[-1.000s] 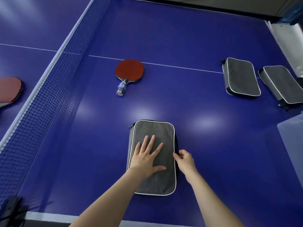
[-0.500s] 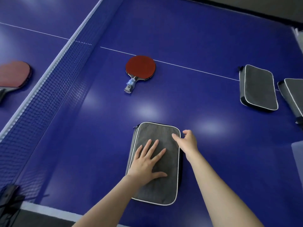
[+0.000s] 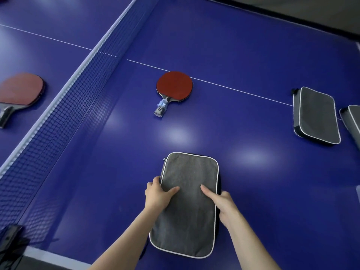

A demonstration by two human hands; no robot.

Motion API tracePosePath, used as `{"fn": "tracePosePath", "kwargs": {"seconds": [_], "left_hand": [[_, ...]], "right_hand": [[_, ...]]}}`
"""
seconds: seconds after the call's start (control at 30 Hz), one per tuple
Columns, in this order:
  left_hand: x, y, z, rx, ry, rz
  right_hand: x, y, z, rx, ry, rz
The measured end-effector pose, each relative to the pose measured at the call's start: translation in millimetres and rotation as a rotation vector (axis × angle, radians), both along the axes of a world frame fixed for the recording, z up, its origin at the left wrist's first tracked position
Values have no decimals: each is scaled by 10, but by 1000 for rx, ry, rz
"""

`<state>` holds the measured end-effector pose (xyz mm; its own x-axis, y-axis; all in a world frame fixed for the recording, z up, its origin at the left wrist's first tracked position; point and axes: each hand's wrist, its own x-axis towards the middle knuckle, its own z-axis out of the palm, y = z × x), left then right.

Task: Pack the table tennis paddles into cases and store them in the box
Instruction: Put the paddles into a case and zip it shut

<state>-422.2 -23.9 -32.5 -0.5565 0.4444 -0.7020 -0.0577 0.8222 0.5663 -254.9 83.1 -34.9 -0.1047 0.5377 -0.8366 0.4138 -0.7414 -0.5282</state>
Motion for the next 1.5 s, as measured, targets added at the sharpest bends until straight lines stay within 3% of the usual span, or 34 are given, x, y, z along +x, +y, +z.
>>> {"fn": "tracePosePath", "kwargs": {"seconds": [0.17,0.43,0.57,0.7,0.83,0.97,1.2,1.5], "left_hand": [[-42,-28,32,87,-115,81],[-350,-118,463,334,-325,229],[-779,58,778,405,-318,315],[-1080,191,1077,368,-360,199],[-1137,144,1224,318,-548,68],[-1104,84,1262,377,-691,104],[-1098,57,1364,476,-613,256],[-1118,138,1569,419,-276,-71]], "right_hand": [[-50,18,174,50,167,45],[-90,69,654,343,249,120],[-50,72,962,472,279,252],[51,4,1152,543,289,302],[124,-53,1226,572,301,298],[168,-75,1246,588,319,281],[176,-81,1280,593,362,239],[174,-71,1330,628,353,230]]}}
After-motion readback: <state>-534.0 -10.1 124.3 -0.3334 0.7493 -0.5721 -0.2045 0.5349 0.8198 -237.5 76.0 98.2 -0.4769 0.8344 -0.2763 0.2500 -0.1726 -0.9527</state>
